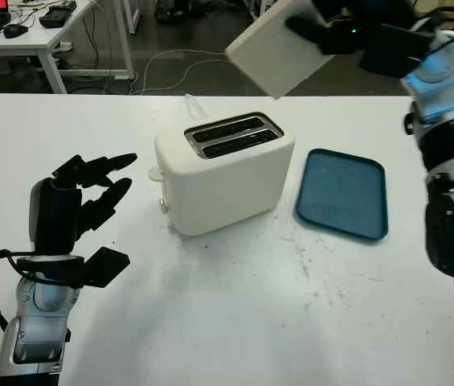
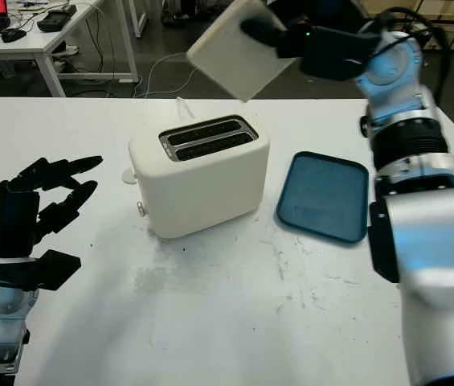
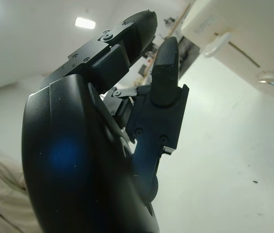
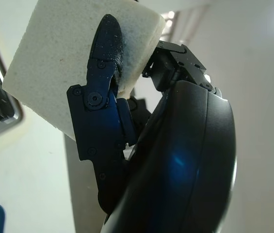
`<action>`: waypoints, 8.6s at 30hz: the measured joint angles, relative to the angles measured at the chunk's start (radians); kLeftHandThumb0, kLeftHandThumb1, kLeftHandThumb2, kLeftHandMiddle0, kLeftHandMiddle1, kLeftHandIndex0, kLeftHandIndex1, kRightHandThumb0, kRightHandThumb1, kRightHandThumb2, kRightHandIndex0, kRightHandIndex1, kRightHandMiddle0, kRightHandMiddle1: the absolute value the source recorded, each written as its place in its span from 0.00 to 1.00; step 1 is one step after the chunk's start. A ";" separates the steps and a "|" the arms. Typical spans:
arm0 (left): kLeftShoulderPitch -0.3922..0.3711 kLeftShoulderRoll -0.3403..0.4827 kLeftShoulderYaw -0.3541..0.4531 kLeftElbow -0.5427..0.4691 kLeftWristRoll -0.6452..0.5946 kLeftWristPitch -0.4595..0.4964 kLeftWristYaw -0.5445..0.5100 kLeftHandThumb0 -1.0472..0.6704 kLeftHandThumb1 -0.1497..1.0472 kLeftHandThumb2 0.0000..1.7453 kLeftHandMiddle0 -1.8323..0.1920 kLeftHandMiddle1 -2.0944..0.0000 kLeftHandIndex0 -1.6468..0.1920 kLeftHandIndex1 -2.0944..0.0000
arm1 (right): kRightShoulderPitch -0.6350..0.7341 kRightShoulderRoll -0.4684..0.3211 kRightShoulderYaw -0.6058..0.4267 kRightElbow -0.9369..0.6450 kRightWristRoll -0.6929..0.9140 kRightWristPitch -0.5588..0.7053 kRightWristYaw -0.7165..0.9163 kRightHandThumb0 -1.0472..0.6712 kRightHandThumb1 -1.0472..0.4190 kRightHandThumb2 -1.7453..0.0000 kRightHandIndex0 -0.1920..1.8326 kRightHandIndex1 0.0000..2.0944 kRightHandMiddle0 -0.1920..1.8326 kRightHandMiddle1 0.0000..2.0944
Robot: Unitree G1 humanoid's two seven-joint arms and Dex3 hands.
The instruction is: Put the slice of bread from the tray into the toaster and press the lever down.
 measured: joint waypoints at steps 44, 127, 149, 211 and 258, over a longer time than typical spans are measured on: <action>0.010 0.000 -0.005 -0.032 0.013 0.045 -0.016 0.43 0.89 0.08 0.60 0.29 0.37 1.00 | 0.006 0.127 0.175 0.176 -0.228 0.086 -0.167 0.30 0.09 0.73 0.60 0.83 0.47 0.83; 0.028 -0.021 -0.006 -0.050 0.038 0.078 -0.001 0.42 0.89 0.08 0.60 0.26 0.37 1.00 | 0.208 -0.039 0.018 0.069 -0.164 -0.095 -0.481 0.29 0.09 0.96 0.45 0.24 0.50 0.04; -0.005 -0.001 -0.006 -0.032 0.032 0.074 -0.003 0.42 0.89 0.05 0.58 0.17 0.35 0.99 | 1.065 0.167 -0.217 -0.637 0.294 0.030 -0.332 0.34 0.09 0.94 0.60 0.18 0.59 0.01; -0.325 0.332 -0.224 0.353 0.280 -0.057 -0.042 0.45 0.89 0.10 0.50 0.17 0.30 0.94 | 1.095 0.220 -0.221 -0.639 0.235 0.027 -0.343 0.34 0.09 0.96 0.64 0.15 0.61 0.00; -0.345 0.346 -0.260 0.364 0.281 -0.072 -0.056 0.46 0.89 0.08 0.49 0.17 0.50 0.60 | 1.103 0.220 -0.221 -0.645 0.249 0.027 -0.316 0.33 0.09 0.96 0.65 0.15 0.61 0.00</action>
